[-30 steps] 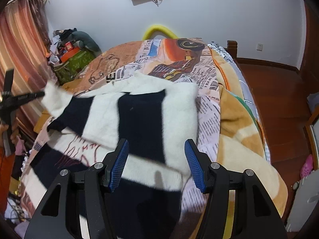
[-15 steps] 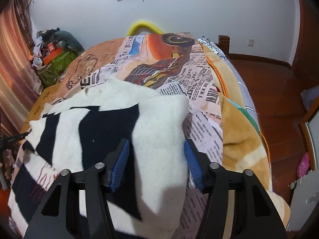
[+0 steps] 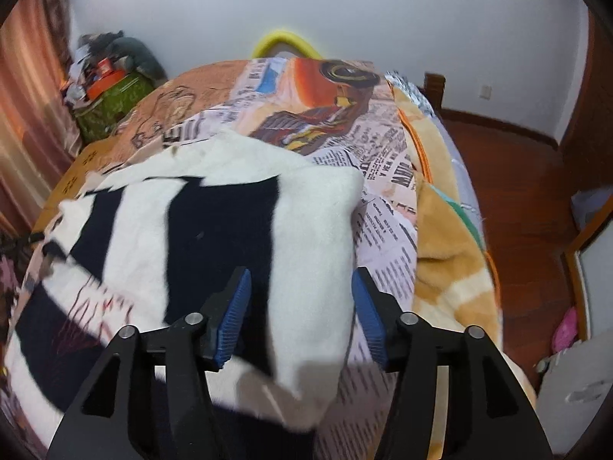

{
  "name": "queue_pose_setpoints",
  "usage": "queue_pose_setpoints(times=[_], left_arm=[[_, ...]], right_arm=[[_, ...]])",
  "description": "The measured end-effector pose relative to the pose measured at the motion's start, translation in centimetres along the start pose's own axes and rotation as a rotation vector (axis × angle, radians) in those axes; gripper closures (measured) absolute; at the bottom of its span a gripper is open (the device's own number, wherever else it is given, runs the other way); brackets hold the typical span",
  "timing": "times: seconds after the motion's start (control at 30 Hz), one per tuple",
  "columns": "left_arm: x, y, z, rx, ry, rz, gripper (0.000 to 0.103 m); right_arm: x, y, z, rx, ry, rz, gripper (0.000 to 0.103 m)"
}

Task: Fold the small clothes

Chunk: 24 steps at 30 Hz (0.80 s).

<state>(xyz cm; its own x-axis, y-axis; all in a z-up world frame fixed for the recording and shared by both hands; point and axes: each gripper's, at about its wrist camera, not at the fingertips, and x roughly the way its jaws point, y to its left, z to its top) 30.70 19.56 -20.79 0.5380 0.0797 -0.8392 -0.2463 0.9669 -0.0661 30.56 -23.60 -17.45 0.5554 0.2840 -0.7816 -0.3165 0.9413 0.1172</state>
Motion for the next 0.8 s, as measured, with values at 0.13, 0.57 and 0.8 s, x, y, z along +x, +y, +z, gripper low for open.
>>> queue_pose_setpoints(times=[0.13, 0.57, 0.8], left_arm=[[-2.9, -0.4, -1.1, 0.009, -0.017, -0.019, 0.037], [-5.4, -1.5, -8.9, 0.010, 0.114, -0.088, 0.032], [-4.8, -1.9, -12.9, -0.024, 0.189, -0.180, 0.032]], right_arm=[[-3.2, 0.8, -1.8, -0.024, -0.018, 0.016, 0.045], [-6.4, 2.3, -9.2, -0.037, 0.054, 0.063, 0.034], [-5.2, 3.0, -12.9, 0.000, 0.154, 0.119, 0.034]])
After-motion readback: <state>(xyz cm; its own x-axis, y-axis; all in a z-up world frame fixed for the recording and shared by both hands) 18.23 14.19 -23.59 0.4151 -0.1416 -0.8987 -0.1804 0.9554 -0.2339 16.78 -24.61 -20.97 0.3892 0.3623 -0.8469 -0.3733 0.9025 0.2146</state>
